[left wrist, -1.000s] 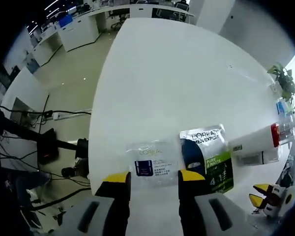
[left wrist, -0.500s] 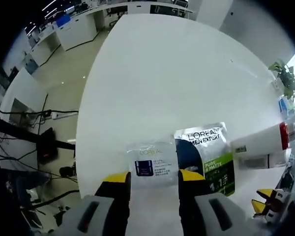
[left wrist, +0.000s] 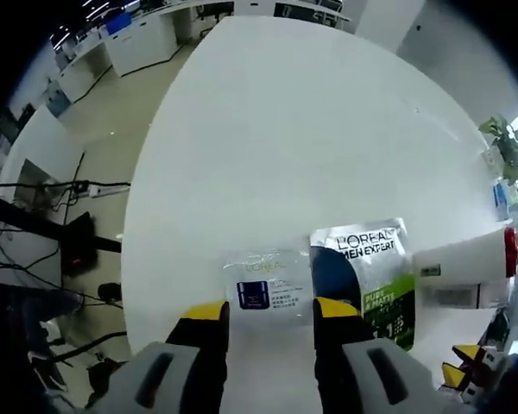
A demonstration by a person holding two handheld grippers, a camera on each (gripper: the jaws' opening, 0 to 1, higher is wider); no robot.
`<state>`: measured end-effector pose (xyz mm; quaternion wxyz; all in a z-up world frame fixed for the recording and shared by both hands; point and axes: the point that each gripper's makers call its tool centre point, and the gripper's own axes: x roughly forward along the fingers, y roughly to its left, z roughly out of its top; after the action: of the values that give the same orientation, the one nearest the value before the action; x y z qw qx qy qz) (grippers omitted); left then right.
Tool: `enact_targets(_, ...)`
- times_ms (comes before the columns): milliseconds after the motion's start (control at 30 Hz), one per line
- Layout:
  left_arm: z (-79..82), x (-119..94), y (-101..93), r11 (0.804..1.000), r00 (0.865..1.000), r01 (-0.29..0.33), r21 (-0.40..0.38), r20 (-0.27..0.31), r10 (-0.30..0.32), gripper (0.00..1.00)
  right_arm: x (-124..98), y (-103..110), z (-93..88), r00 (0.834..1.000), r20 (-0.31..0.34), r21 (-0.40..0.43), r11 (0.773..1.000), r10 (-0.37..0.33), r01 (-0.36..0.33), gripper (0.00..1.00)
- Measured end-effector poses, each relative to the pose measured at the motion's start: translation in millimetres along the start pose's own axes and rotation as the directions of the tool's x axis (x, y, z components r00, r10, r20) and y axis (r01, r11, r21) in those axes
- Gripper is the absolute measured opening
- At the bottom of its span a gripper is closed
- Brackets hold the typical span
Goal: Arrange the skincare products in the storage area until every visible bottle or jar stands upright without overlapping.
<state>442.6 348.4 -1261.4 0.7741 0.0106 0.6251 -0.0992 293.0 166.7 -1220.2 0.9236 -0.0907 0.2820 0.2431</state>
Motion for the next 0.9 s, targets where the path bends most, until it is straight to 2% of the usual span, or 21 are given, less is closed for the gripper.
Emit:
enact_targets(167,-4.0,4.5,-1.4,1.0,1.0,-0.018,0.011,-0.008,0.018,0.4,-1.1,-0.4,-1.8,1.0,-0.002,0.005,1.0,-0.003,0.003,0.11)
enact_targets(433,-0.5,5.1,0.9,0.999,0.999,-0.038,0.02,0.007,0.037,0.4,-1.6,-2.0,-4.8,1.0,-0.006,0.016,1.0,-0.011,0.011,0.11)
enact_targets(600,1.6,8.0,3.5,0.996,0.998,-0.058,0.066,0.01,0.057,0.4,-1.1,-0.2,-5.2,1.0,-0.006,0.015,1.0,-0.007,0.007,0.11)
enact_targets(900,-0.5,5.9,3.2,0.995,0.997,-0.073,0.065,0.013,0.072,0.41,-2.5,1.0,-6.2,1.0,-0.009,0.015,1.0,-0.004,0.004,0.11)
